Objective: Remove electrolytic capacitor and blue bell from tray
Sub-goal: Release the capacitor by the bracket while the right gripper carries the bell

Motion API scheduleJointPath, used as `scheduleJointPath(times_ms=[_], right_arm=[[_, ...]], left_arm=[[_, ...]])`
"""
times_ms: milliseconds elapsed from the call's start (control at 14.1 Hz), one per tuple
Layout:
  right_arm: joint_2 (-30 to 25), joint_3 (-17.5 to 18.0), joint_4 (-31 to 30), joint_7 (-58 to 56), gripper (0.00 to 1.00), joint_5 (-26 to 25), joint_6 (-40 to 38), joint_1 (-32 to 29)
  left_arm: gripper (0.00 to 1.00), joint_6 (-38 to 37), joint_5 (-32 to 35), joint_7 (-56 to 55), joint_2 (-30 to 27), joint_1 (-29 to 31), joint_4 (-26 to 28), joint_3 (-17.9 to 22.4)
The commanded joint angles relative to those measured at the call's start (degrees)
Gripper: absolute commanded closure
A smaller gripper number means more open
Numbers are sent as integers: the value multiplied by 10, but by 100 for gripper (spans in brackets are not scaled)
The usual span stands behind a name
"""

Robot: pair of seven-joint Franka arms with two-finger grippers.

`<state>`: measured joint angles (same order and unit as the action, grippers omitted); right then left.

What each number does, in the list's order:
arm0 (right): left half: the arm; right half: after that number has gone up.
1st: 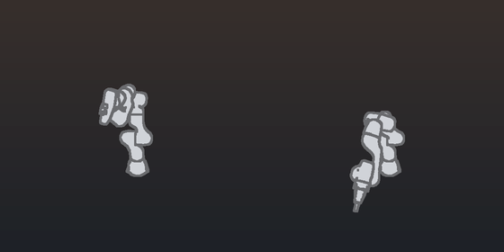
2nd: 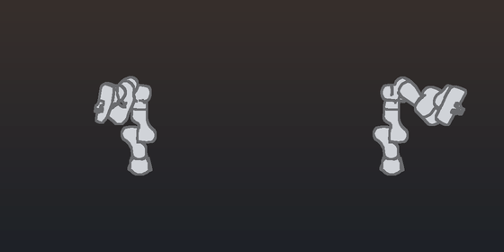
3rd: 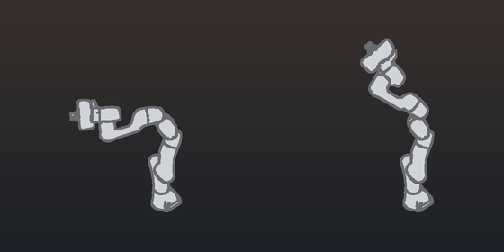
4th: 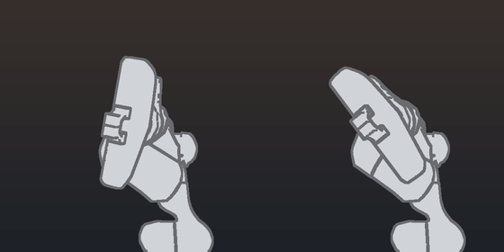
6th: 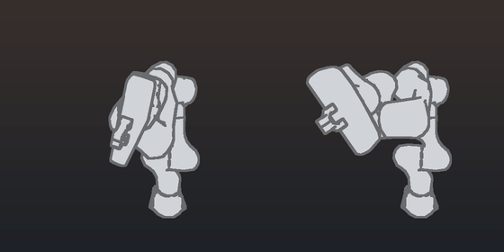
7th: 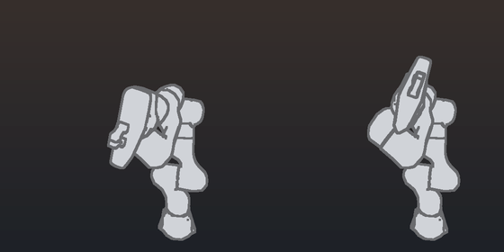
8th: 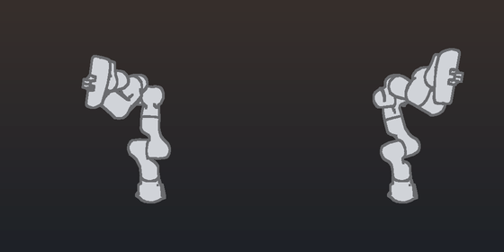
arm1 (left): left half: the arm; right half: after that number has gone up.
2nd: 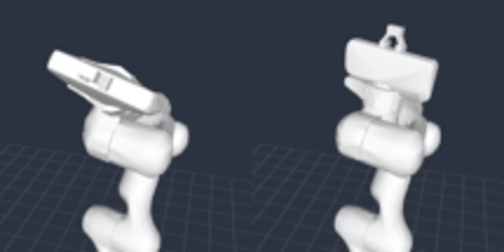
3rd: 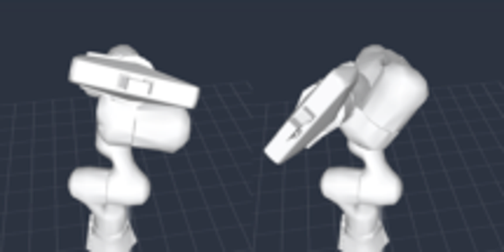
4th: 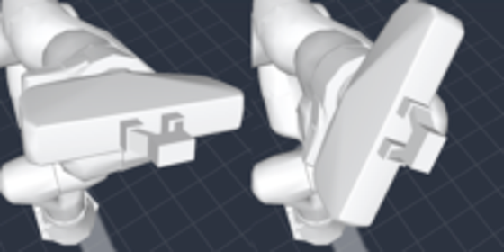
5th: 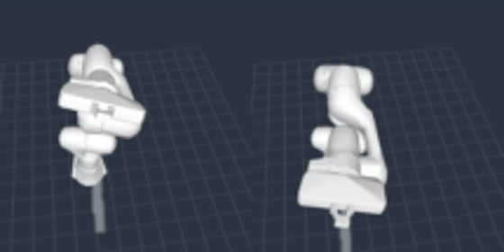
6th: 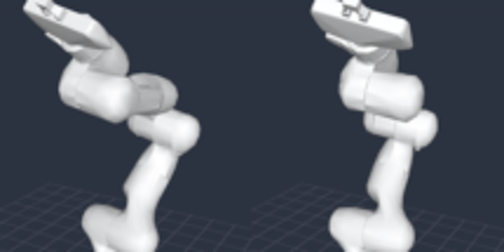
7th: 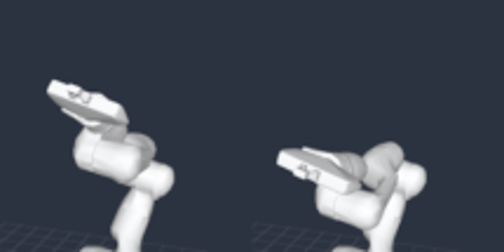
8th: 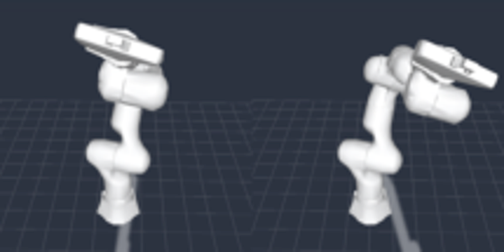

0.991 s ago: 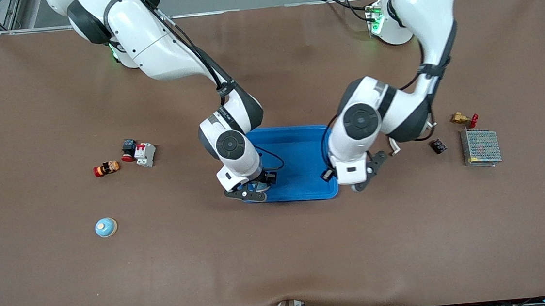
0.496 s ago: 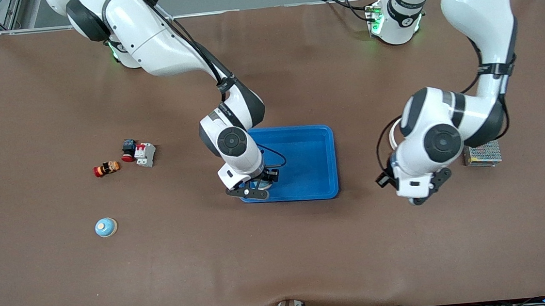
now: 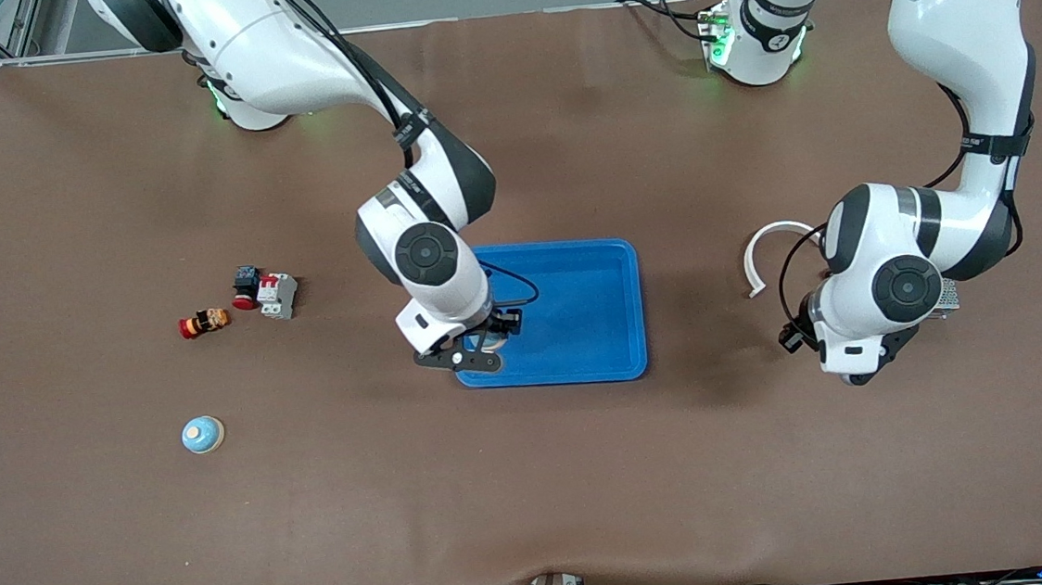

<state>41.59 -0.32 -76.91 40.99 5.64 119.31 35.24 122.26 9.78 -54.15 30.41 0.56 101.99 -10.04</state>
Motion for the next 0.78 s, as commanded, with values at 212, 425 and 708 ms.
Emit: scheduleJointPath(times_ms=[212, 425, 708], right_arm=[[-52, 7, -7, -165, 51, 3, -82, -87], [-56, 7, 16, -251, 51, 2, -122, -136], [-56, 5, 18, -377, 51, 3, -131, -196]], left_arm=[[100, 97, 10, -10, -34, 22, 113, -5], [96, 120, 10, -10, -30, 22, 133, -5], [0, 121, 10, -10, -32, 22, 131, -5]])
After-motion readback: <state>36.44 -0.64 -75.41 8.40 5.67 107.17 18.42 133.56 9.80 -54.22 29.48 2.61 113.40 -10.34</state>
